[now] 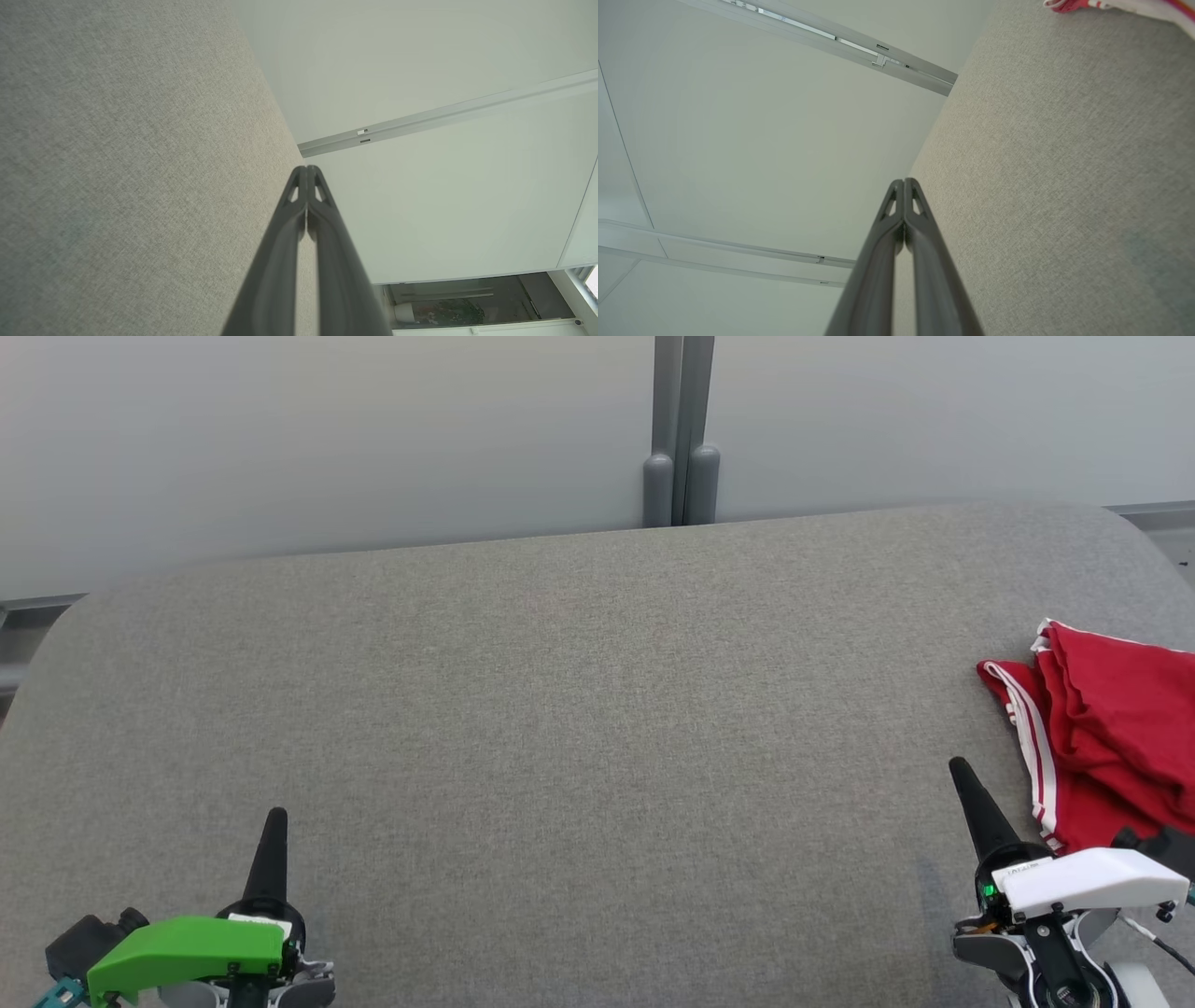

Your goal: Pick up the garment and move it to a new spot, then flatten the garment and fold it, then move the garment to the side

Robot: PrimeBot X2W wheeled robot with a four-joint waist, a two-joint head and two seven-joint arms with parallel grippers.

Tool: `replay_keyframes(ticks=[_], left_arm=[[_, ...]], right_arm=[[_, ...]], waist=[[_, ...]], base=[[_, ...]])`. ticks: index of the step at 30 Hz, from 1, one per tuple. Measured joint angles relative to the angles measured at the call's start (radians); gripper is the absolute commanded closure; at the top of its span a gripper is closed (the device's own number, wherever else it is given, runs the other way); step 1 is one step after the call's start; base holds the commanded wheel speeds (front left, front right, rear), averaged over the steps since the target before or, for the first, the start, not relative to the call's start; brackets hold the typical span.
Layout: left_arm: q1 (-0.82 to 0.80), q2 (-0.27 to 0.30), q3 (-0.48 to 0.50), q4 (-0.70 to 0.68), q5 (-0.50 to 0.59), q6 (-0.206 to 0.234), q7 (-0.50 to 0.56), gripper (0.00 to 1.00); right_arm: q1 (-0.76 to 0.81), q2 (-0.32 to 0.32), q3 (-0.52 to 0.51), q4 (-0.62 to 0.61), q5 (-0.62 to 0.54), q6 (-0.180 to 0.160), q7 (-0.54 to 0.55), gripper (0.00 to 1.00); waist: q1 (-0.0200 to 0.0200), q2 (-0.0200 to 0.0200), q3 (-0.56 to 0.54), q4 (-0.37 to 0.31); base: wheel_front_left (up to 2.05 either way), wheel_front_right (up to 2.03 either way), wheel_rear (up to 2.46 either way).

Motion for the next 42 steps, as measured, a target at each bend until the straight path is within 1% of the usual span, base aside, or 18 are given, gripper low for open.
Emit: replay_keyframes(ticks=[42], left_arm=[[-0.022,-0.040,0.101,0.007,-0.226,-0.094,0.068,1.00]], right_arm=[[-0.047,-0.003,-0.027,0.056,0.333,0.000,0.036,1.00]], waist=[[0.0000,0.0000,0.010,0.009]], base=[[0.00,0.00,0.00]])
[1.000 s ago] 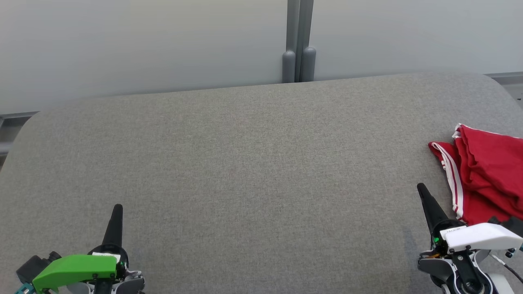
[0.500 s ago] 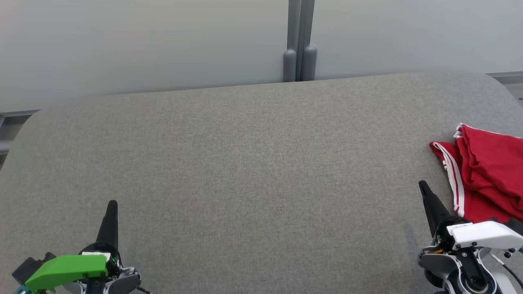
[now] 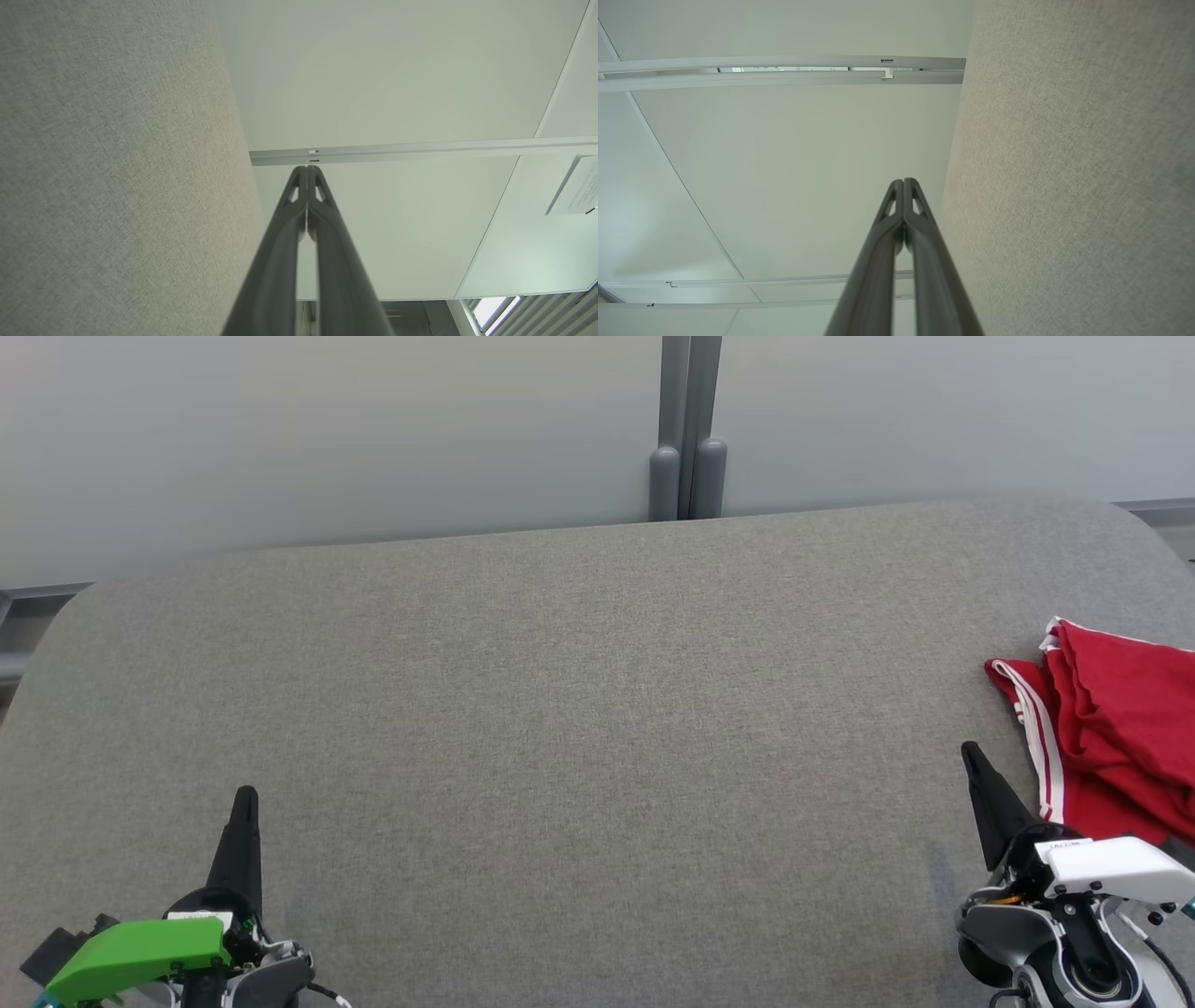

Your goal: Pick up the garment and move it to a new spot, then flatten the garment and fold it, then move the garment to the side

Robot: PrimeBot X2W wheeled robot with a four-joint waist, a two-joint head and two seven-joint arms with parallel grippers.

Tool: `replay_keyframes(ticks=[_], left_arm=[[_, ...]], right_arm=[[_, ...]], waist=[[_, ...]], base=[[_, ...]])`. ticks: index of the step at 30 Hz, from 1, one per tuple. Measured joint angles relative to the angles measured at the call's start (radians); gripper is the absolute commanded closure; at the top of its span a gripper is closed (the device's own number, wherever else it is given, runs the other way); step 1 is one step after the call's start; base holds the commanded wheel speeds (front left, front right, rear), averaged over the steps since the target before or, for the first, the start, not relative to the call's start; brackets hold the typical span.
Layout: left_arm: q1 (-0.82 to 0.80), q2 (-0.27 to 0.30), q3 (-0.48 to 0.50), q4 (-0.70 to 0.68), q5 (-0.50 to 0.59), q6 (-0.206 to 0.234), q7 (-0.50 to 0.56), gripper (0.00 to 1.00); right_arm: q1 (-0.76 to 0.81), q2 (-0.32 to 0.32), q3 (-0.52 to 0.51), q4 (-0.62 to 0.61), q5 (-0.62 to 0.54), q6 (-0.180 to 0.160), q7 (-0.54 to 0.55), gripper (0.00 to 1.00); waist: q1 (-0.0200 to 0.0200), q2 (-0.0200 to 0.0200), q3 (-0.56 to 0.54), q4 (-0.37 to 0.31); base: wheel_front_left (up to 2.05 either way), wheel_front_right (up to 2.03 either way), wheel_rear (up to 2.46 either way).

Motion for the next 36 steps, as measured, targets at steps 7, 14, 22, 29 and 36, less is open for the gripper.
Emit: replay_keyframes(ticks=[7,14,22,29,36], left_arm=[[-0.001,-0.006,0.011,0.001,-0.016,-0.008,0.007,1.00],[-0.002,-0.006,0.011,0.001,-0.016,-0.009,0.008,1.00],[-0.002,-0.007,0.012,0.001,-0.016,-0.009,0.008,1.00],[-0.002,-0.007,0.012,0.001,-0.016,-0.009,0.008,1.00],[-0.002,-0.008,0.013,0.001,-0.016,-0.009,0.008,1.00]], right_arm=[[-0.002,0.000,-0.004,0.005,0.028,0.000,0.007,1.00],[-0.002,0.002,-0.007,0.006,0.028,0.000,0.008,1.00],[-0.003,0.003,-0.010,0.006,0.027,0.000,0.009,1.00],[-0.003,0.005,-0.012,0.006,0.025,0.000,0.011,1.00],[-0.003,0.007,-0.015,0.006,0.023,0.000,0.012,1.00]], waist=[[0.0000,0.0000,0.001,0.001],[0.0000,0.0000,0.001,0.001],[0.0000,0.0000,0.001,0.001],[0.0000,0.0000,0.001,0.001],[0.0000,0.0000,0.001,0.001]], base=[[0.00,0.00,0.00],[0.00,0.00,0.00],[0.00,0.00,0.00],[0.00,0.00,0.00],[0.00,0.00,0.00]])
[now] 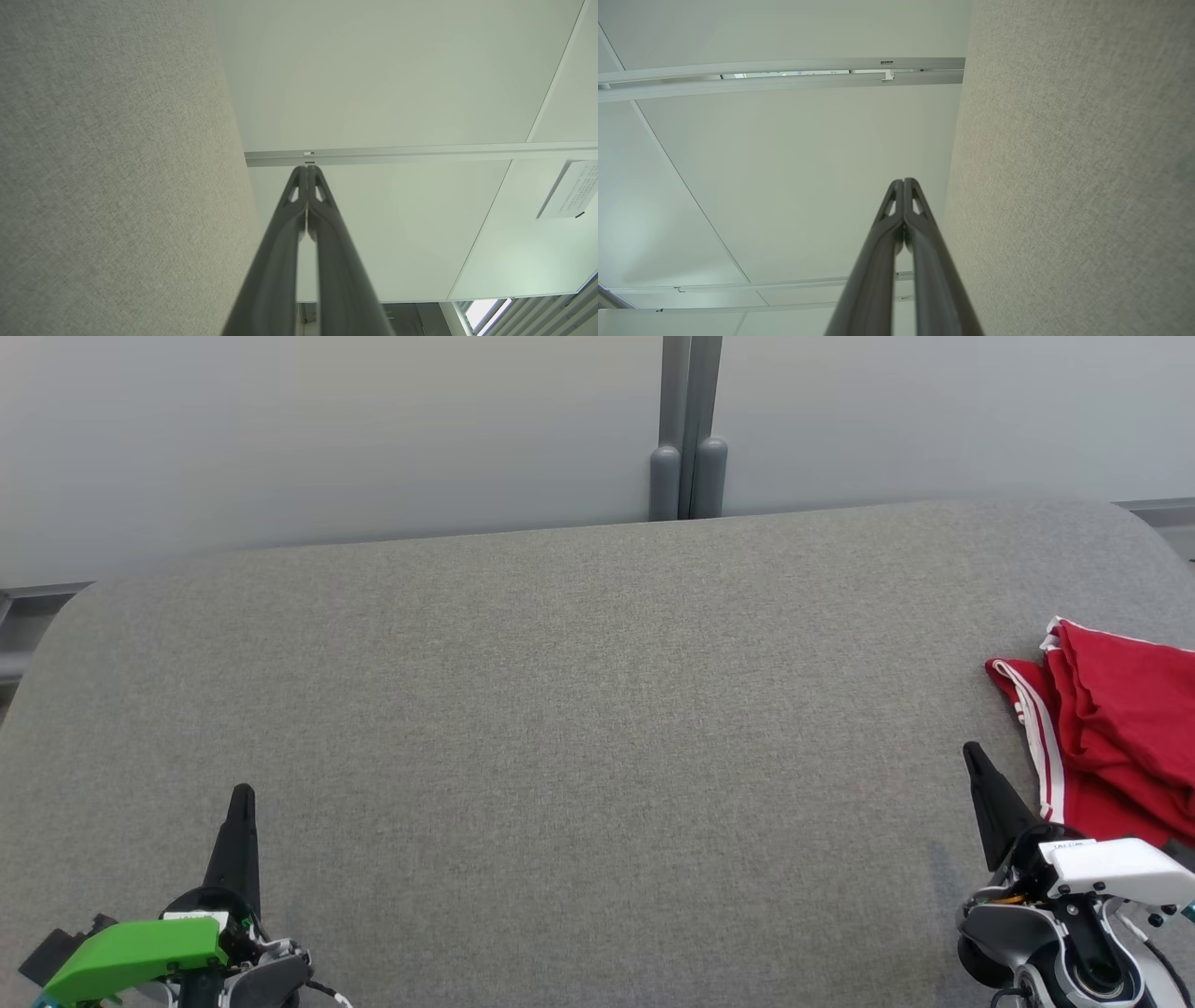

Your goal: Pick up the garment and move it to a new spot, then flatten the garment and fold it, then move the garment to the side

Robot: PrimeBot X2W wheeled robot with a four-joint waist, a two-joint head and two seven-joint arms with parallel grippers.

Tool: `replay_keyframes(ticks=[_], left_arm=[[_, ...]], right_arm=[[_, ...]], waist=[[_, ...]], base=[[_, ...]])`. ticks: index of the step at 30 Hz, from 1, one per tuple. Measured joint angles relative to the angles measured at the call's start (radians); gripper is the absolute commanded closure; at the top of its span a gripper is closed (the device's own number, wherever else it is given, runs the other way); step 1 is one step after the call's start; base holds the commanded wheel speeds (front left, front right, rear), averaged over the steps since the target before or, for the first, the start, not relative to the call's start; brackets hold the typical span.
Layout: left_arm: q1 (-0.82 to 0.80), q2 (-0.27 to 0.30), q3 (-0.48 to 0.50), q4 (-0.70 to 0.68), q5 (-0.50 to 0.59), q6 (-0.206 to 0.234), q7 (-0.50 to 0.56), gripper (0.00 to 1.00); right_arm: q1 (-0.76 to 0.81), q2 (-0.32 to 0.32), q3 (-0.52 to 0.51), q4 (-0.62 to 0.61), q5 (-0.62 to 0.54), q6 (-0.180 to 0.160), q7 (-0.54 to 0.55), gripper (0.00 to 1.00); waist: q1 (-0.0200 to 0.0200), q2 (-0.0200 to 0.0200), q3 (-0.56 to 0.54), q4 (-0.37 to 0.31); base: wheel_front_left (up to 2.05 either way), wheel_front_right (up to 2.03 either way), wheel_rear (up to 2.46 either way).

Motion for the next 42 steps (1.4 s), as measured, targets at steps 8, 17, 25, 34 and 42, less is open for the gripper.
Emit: replay_keyframes(ticks=[8,17,25,34,42], left_arm=[[0.000,-0.001,0.001,0.000,0.000,0.000,0.001,1.00],[0.000,-0.001,0.002,0.000,0.000,0.000,0.001,1.00],[0.000,-0.001,0.002,0.000,0.000,0.000,0.004,1.00],[0.000,-0.002,0.003,0.000,0.000,0.000,0.004,1.00],[0.000,-0.002,0.003,0.000,0.000,0.000,0.004,1.00]], right_arm=[[0.000,0.001,-0.002,0.000,-0.002,0.000,0.004,1.00],[0.000,0.004,-0.005,0.000,-0.004,0.000,0.005,1.00],[0.000,0.005,-0.008,0.001,-0.006,0.000,0.006,1.00],[0.000,0.007,-0.010,0.001,-0.008,0.000,0.009,1.00],[0.000,0.008,-0.012,0.001,-0.010,0.000,0.010,1.00]], waist=[[0.0000,0.0000,0.000,0.000],[0.0000,0.0000,0.000,0.000],[0.0000,0.0000,0.000,0.000],[0.0000,0.0000,0.000,0.000],[0.0000,0.0000,0.000,0.000]], base=[[0.00,0.00,0.00],[0.00,0.00,0.00],[0.00,0.00,0.00],[0.00,0.00,0.00],[0.00,0.00,0.00]])
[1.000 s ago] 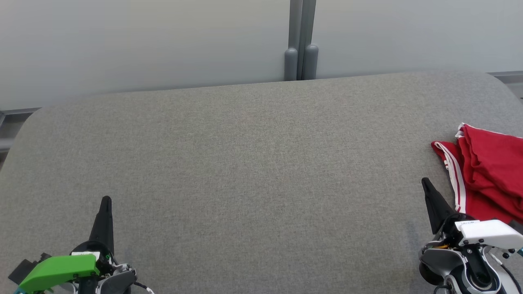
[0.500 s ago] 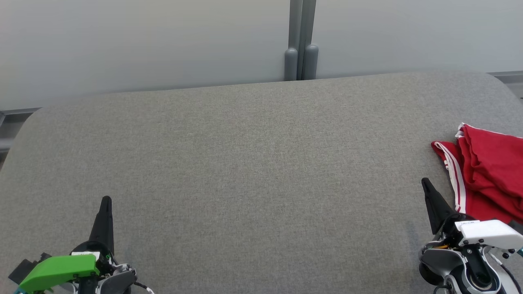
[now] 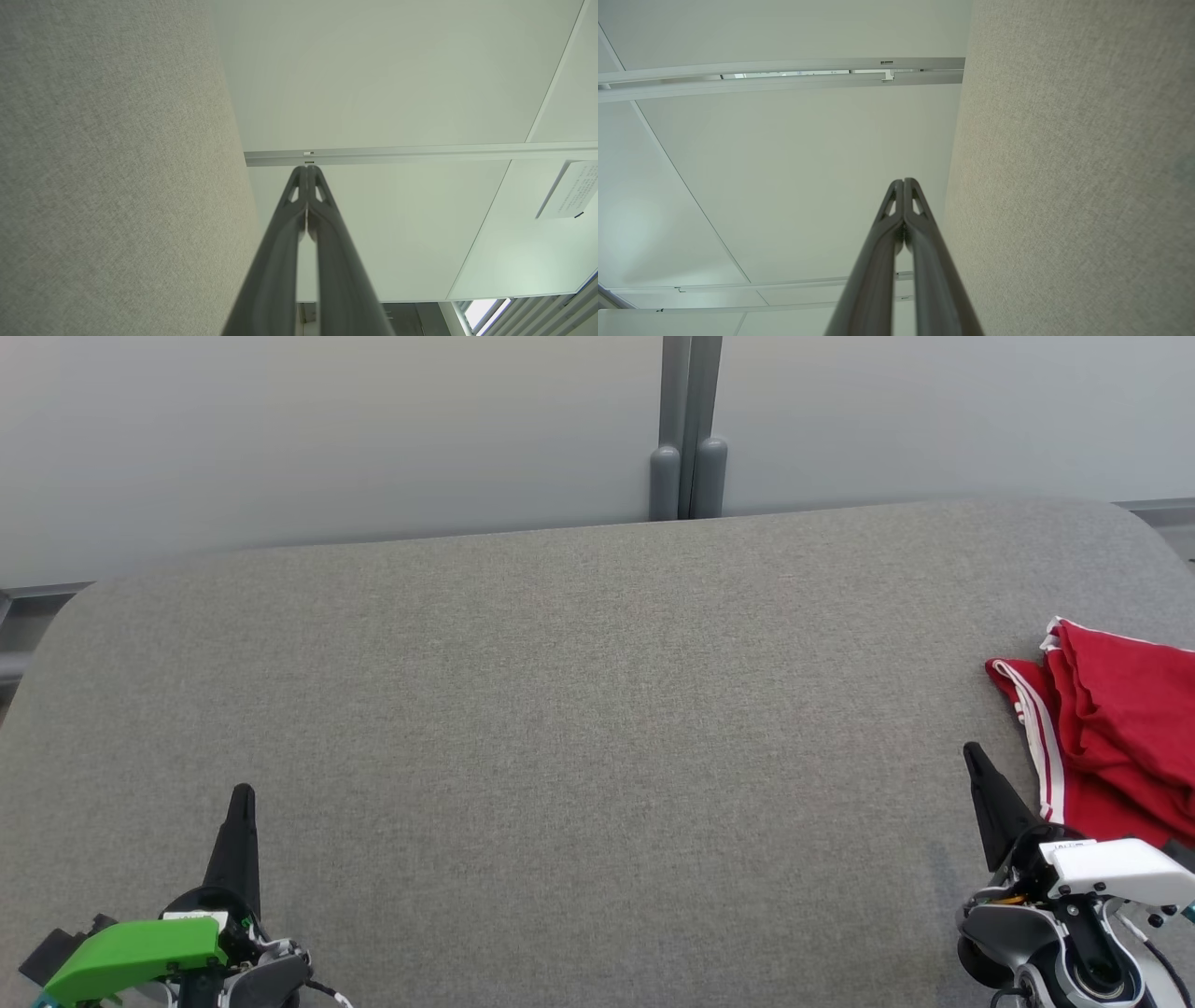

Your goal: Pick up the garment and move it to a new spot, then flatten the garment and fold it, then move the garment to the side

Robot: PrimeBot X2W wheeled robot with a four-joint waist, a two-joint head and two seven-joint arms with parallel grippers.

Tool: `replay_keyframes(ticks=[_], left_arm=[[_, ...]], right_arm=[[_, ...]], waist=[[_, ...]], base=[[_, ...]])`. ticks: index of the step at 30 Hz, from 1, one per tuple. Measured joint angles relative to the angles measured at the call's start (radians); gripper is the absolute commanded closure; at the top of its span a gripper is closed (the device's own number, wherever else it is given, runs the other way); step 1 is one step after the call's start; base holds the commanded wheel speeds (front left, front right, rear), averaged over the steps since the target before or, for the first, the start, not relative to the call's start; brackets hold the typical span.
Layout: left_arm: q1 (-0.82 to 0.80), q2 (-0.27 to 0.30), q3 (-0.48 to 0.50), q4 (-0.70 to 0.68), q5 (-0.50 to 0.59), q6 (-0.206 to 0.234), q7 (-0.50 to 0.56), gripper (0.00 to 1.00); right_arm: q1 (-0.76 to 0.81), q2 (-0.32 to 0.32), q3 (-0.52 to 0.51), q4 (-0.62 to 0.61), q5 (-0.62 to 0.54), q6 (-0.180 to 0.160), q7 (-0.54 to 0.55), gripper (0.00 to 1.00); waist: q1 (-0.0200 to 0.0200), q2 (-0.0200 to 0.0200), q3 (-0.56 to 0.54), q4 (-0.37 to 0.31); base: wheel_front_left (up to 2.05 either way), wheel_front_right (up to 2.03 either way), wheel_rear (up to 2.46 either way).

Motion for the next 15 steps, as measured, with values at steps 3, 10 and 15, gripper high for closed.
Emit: replay_keyframes(ticks=[3,10,15], left_arm=[[0.000,0.000,0.000,0.000,0.000,0.000,0.000,1.00],[0.000,0.000,0.001,0.000,0.000,0.000,0.000,1.00],[0.000,-0.001,0.001,0.000,0.000,0.000,0.000,1.00]], right_arm=[[0.000,0.000,-0.001,0.000,0.000,0.000,0.001,1.00],[0.000,0.001,-0.002,0.000,-0.002,0.000,0.003,1.00],[0.000,0.002,-0.003,0.000,-0.003,0.000,0.003,1.00]], waist=[[0.0000,0.0000,0.000,0.000],[0.0000,0.0000,0.000,0.000],[0.0000,0.0000,0.000,0.000]], base=[[0.00,0.00,0.00],[0.00,0.00,0.00],[0.00,0.00,0.00]])
